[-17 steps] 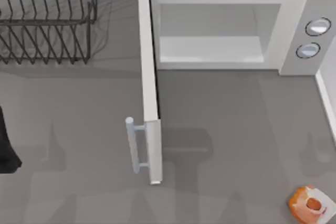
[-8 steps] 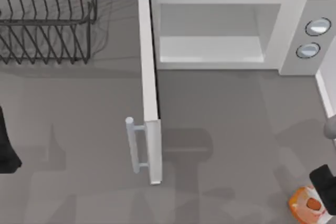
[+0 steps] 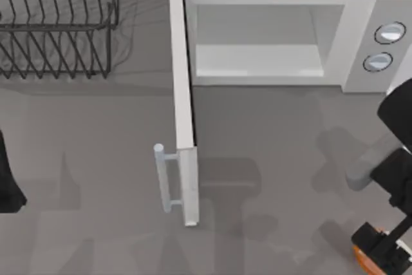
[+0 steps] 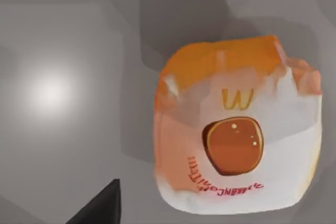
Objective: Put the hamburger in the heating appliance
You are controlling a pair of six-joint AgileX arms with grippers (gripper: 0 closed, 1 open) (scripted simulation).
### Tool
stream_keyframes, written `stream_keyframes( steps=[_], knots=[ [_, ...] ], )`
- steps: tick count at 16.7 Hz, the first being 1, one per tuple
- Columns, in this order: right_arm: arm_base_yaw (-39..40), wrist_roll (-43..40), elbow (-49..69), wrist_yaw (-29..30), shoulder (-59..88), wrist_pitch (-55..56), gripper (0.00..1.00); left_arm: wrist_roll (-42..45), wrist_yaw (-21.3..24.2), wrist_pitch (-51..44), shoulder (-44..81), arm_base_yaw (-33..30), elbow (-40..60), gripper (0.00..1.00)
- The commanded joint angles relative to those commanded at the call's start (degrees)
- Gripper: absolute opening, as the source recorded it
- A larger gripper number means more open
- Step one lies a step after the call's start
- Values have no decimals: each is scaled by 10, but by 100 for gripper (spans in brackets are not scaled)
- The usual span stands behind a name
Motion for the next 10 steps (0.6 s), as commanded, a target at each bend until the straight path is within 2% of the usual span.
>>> stream_keyframes(
  steps=[7,10],
  knots=[
    [0,-1,3,0,8,-3,100,0,0,0,0,0,0,100],
    [2,-2,-18,1,29,36,100,0,0,0,0,0,0,100]
  ],
)
